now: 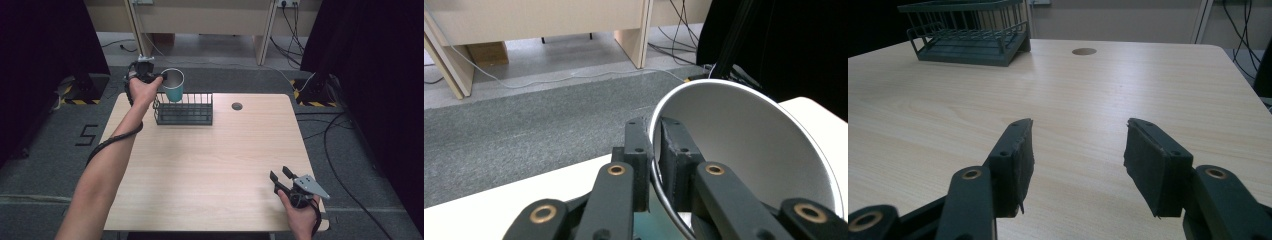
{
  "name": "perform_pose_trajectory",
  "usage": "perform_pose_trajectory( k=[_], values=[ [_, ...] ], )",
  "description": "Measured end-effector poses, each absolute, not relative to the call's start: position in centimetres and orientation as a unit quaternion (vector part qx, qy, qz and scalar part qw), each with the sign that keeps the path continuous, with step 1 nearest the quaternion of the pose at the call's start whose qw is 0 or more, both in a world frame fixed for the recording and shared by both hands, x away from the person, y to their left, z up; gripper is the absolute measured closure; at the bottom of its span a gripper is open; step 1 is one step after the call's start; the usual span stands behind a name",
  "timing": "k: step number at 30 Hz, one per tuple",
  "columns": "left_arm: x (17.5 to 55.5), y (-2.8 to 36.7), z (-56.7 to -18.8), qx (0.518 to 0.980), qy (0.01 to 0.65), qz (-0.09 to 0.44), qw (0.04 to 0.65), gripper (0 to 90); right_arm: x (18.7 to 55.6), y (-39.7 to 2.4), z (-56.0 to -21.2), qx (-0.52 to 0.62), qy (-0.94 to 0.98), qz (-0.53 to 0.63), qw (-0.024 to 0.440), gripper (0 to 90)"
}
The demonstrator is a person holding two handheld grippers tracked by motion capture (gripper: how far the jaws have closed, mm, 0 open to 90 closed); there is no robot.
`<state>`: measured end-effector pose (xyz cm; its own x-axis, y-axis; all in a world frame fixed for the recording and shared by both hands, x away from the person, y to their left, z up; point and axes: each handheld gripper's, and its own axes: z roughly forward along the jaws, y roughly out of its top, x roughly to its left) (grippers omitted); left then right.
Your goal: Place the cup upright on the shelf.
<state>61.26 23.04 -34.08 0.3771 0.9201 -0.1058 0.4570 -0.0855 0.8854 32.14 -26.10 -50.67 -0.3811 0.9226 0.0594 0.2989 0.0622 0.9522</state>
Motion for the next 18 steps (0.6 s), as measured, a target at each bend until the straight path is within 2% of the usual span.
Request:
perform_pose_trajectory(
  k=[18],
  values=[
    [61.5, 21.8, -36.5, 0.702, 0.503, 0.235, 0.446, 82.4, 32.1, -26.1, -50.7, 0.462, 0.661, 0.505, 0.308, 45.4]
  ],
)
